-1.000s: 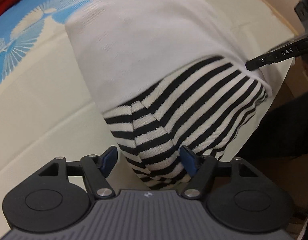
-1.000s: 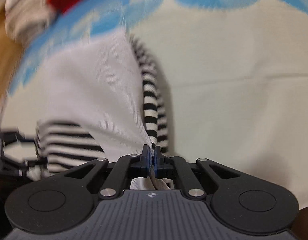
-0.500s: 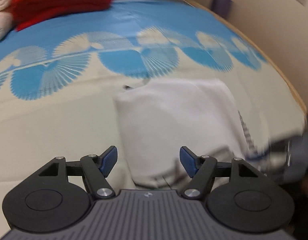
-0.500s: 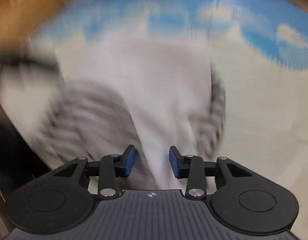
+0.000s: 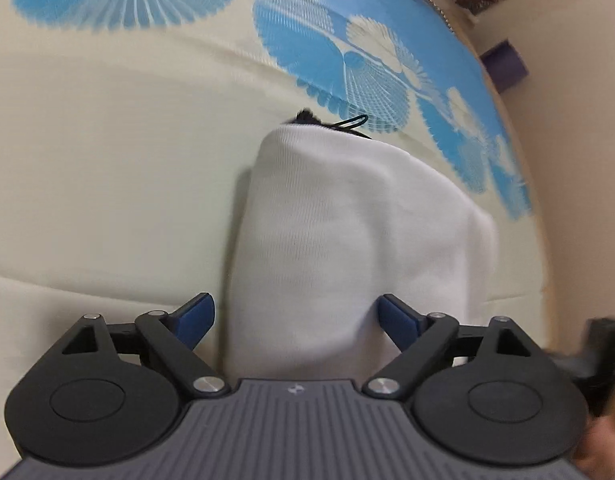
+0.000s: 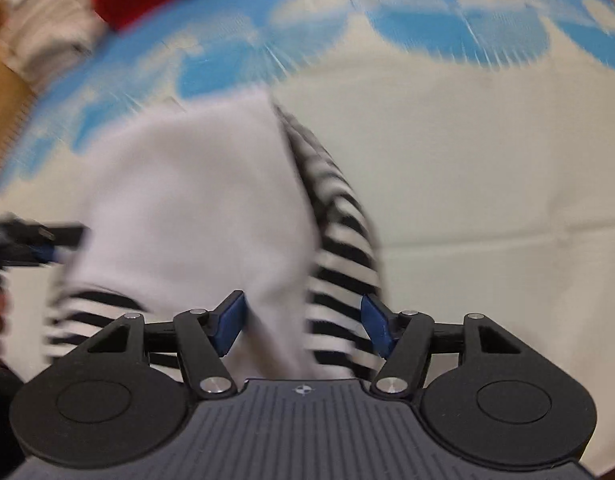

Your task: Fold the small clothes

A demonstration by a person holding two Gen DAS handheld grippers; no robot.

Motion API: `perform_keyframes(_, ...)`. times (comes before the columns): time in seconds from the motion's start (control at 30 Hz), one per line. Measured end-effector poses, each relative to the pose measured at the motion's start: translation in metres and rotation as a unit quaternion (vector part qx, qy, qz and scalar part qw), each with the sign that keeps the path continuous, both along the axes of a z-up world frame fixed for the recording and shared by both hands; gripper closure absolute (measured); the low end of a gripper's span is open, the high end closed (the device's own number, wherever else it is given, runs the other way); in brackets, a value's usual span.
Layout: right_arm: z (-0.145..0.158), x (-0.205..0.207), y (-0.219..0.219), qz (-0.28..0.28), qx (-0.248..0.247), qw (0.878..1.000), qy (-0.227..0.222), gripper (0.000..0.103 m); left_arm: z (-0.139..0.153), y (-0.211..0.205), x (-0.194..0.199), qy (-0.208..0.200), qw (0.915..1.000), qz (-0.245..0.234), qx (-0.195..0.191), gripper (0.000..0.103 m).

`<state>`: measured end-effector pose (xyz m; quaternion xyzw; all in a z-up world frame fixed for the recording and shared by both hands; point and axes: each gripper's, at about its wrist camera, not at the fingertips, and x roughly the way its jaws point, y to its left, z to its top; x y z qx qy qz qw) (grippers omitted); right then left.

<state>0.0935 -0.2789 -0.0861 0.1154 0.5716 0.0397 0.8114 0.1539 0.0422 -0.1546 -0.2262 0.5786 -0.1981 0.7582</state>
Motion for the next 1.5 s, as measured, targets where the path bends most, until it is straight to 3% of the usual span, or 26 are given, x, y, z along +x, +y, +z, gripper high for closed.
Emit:
perform_keyframes(0.17, -0.009, 0.008, -0.007, -0.024, 0.045, 0.999, 0.02, 0.04, -0.009, -0.003, 0.011, 0.007, 0.9998, -0.007, -0.018, 0.018)
perform_keyframes(0.23, -0.011, 0.012, -0.008, -0.02, 0.061, 0.998, 0.016, 0.061, -0.007, -0.008, 0.014, -0.006, 0.9998, -0.02, -0.007, 0.033)
perform_keyframes(0.27, -0.011, 0.016, -0.008, -0.017, 0.073, 0.997, 0.011, 0.082, -0.004, -0.011, 0.014, -0.019, 0.9995, -0.027, -0.002, 0.04)
perform_keyframes(0.3, -0.008, 0.019, -0.006, -0.016, 0.079, 0.997, 0.005, 0.089, 0.003, -0.013, 0.013, -0.033, 0.9989, -0.033, 0.003, 0.054)
perform_keyframes(0.33, -0.006, 0.021, -0.005, -0.017, 0.08, 0.997, -0.001, 0.09, 0.01, -0.014, 0.013, -0.046, 0.9983, -0.035, 0.004, 0.062)
perform_keyframes(0.43, 0.005, 0.027, -0.008, -0.04, 0.094, 0.994, -0.03, 0.092, 0.033, 0.0, 0.014, -0.081, 0.9965, -0.02, -0.001, 0.067)
perform_keyframes(0.53, 0.027, 0.034, -0.007, -0.057, 0.142, 0.984, -0.09, 0.092, 0.065, 0.016, 0.015, -0.143, 0.9891, -0.014, 0.032, 0.067)
perform_keyframes(0.63, 0.045, 0.041, 0.013, -0.038, 0.166, 0.975, -0.142, 0.092, 0.082, 0.043, 0.022, -0.175, 0.9839, 0.006, 0.037, 0.064)
perform_keyframes(0.67, 0.049, 0.041, 0.018, -0.03, 0.163, 0.975, -0.151, 0.092, 0.085, 0.048, 0.023, -0.187, 0.9812, 0.005, 0.049, 0.059)
perform_keyframes(0.73, 0.047, 0.049, 0.039, -0.016, 0.124, 0.98, -0.154, 0.089, 0.088, 0.061, 0.027, -0.203, 0.9747, 0.027, 0.09, 0.038)
perform_keyframes(0.8, 0.045, 0.052, 0.05, -0.022, 0.061, 0.986, -0.156, 0.079, 0.086, 0.08, 0.028, -0.192, 0.971, 0.075, 0.121, 0.034)
perform_keyframes(0.83, 0.047, 0.049, 0.052, -0.027, 0.035, 0.986, -0.161, 0.077, 0.083, 0.09, 0.027, -0.174, 0.9735, 0.096, 0.113, 0.035)
perform_keyframes(0.93, 0.056, 0.045, 0.056, -0.018, 0.042, 0.981, -0.187, 0.07, 0.077, 0.103, 0.017, -0.141, 0.9823, 0.089, 0.084, 0.035)
perform_keyframes(1.0, 0.053, 0.044, 0.06, 0.006, 0.077, 0.982, -0.173, 0.058, 0.074, 0.098, 0.008, -0.136, 0.9843, 0.055, 0.098, 0.035)
perform_keyframes(1.07, 0.041, 0.048, 0.074, 0.046, 0.091, 0.986, -0.131, 0.058, 0.063, 0.087, 0.001, -0.117, 0.9859, 0.001, 0.119, 0.035)
perform_keyframes(1.1, 0.035, 0.047, 0.082, 0.067, 0.078, 0.988, -0.112, 0.058, 0.054, 0.079, -0.002, -0.109, 0.9842, -0.023, 0.138, 0.035)
perform_keyframes(1.2, 0.006, 0.047, 0.105, 0.112, -0.016, 0.993, -0.038, 0.058, 0.033, 0.058, -0.006, -0.107, 0.9679, -0.07, 0.217, 0.024)
perform_keyframes(1.23, 0.002, 0.048, 0.106, 0.111, -0.029, 0.993, -0.026, 0.058, 0.034, 0.061, -0.009, -0.111, 0.968, -0.07, 0.214, 0.025)
perform_keyframes(1.4, 0.01, 0.042, 0.094, 0.092, 0.0, 0.995, -0.037, 0.058, 0.059, 0.072, -0.025, -0.127, 0.9765, -0.05, 0.167, 0.029)
perform_keyframes(1.43, 0.006, 0.039, 0.092, 0.098, -0.014, 0.995, -0.025, 0.058, 0.051, 0.067, -0.022, -0.114, 0.9724, -0.072, 0.19, 0.028)
perform_keyframes(1.47, 0.001, 0.038, 0.091, 0.101, -0.032, 0.994, -0.011, 0.058, 0.04, 0.063, -0.024, -0.098, 0.963, -0.095, 0.232, 0.023)
perform_keyframes(1.5, 0.002, 0.035, 0.09, 0.099, -0.044, 0.994, -0.007, 0.058, 0.033, 0.061, -0.024, -0.094, 0.9574, -0.1, 0.254, 0.013)
